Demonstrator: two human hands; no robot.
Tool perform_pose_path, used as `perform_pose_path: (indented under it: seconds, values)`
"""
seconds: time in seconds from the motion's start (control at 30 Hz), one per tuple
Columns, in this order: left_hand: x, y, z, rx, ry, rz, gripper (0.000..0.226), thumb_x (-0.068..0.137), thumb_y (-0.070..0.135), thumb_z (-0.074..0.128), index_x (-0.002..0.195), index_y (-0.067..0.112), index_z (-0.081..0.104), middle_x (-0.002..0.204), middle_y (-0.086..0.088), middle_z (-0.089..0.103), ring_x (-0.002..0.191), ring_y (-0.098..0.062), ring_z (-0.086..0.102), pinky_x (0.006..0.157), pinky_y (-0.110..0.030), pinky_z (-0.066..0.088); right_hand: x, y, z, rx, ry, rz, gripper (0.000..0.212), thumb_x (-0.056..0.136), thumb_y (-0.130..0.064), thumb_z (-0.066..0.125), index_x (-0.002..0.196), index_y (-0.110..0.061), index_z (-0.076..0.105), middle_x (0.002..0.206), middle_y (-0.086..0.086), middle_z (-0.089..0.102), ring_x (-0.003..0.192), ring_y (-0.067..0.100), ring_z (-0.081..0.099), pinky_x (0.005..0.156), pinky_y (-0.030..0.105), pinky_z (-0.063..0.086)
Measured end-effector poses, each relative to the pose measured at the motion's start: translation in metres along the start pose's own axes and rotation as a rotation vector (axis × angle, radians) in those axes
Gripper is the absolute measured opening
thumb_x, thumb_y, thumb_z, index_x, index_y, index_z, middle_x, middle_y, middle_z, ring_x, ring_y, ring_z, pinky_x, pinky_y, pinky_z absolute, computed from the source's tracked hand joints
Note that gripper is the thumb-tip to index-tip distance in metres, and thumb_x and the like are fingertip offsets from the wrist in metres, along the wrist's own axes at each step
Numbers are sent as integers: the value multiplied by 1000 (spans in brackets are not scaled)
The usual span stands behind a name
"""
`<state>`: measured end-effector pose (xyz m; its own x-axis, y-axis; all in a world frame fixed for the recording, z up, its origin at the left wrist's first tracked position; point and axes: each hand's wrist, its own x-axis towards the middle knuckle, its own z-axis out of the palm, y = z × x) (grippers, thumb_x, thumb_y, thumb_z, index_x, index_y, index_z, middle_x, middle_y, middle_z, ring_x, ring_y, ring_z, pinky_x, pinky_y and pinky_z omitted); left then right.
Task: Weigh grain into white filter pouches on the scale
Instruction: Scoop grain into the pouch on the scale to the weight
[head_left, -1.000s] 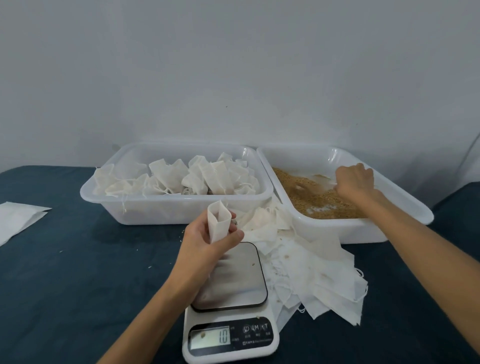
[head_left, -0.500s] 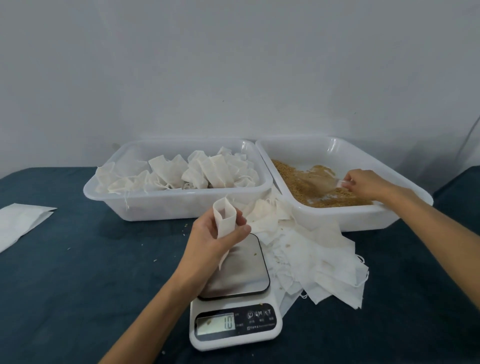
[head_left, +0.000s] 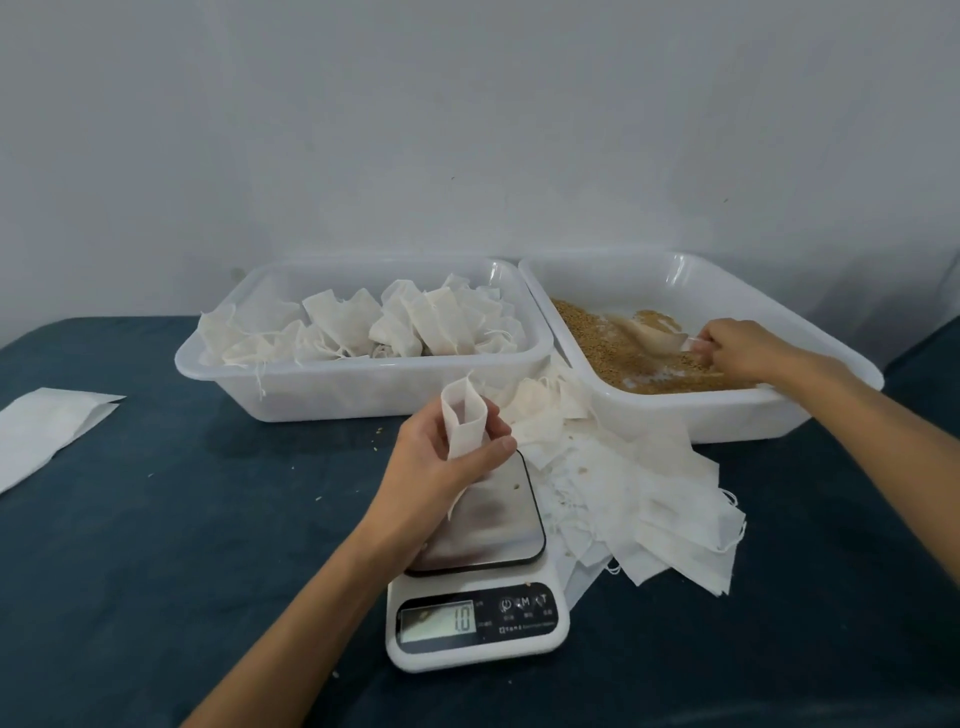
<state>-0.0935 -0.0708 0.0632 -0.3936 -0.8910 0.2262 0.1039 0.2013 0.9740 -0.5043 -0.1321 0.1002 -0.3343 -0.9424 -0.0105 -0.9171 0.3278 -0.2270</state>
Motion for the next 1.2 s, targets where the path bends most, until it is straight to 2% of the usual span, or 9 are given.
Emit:
perform_pose_path:
  seconds: [0.1,0.13,0.23,0.4,0.6,0.77,0.93,1.1,1.2]
  values:
    - [0,0,-1,6,0,1,19,90,7,80,105,5,68,99,-8,74,94,-20,69,82,-29,59,0,0,0,-12,1,-19,44,102,-32,59,69,-3,53,61,11,49,58,21,43,54,31,30]
    - [0,0,-1,12,0,-1,19,90,7,80,104,5,68,100,-9,74,98,-24,70,84,-32,60,-1,0,0,-16,-9,-8,43,100,-31,62,72,1,57,64,17,55,60,24,47,55,31,32]
    - [0,-1,0,17,3,-6,20,89,7,81,104,5,68,100,-11,73,109,-31,66,88,-39,60,-3,0,0,-24,-18,-1,38,99,-31,63,100,7,65,99,24,69,88,36,64,72,40,46]
    - [1,0,1,-1,-10,16,27,85,19,85,103,8,68,96,-7,73,91,-18,68,80,-23,57,-13,-4,-6,79,54,-111,4,102,-19,57,102,-15,58,110,3,66,89,11,58,70,25,40]
    - [-1,1,3,-14,3,32,23,84,26,81,98,12,70,97,-5,74,102,-23,69,79,-15,55,-53,-41,-27,182,144,-337,20,102,-16,56,122,-15,60,115,-1,68,106,16,63,88,30,48]
    - [-3,2,5,-9,-27,20,18,91,12,80,104,9,68,94,-2,72,89,-11,67,78,-20,56,-106,-81,-43,282,67,-541,20,101,-12,57,115,-25,63,113,-22,67,111,-12,59,85,7,44]
    - [-5,1,8,15,-21,-5,28,88,8,82,110,10,66,93,-2,73,85,-13,67,81,-30,57,-141,-108,-51,213,54,-684,28,97,-10,59,110,-34,62,110,-28,64,105,-22,54,82,-1,38]
    - [-11,-2,11,114,33,-1,32,78,27,82,106,23,69,92,-1,72,93,-30,70,88,-50,58,-150,-116,-55,89,142,-764,27,92,-3,64,112,-21,67,104,-25,62,99,-21,52,85,-3,33]
    - [-12,-1,10,113,12,-10,29,79,27,82,105,24,69,91,5,73,94,-27,72,87,-47,58,-147,-118,-53,-33,230,-815,25,90,-6,66,113,-15,68,100,-17,61,94,4,55,88,17,34]
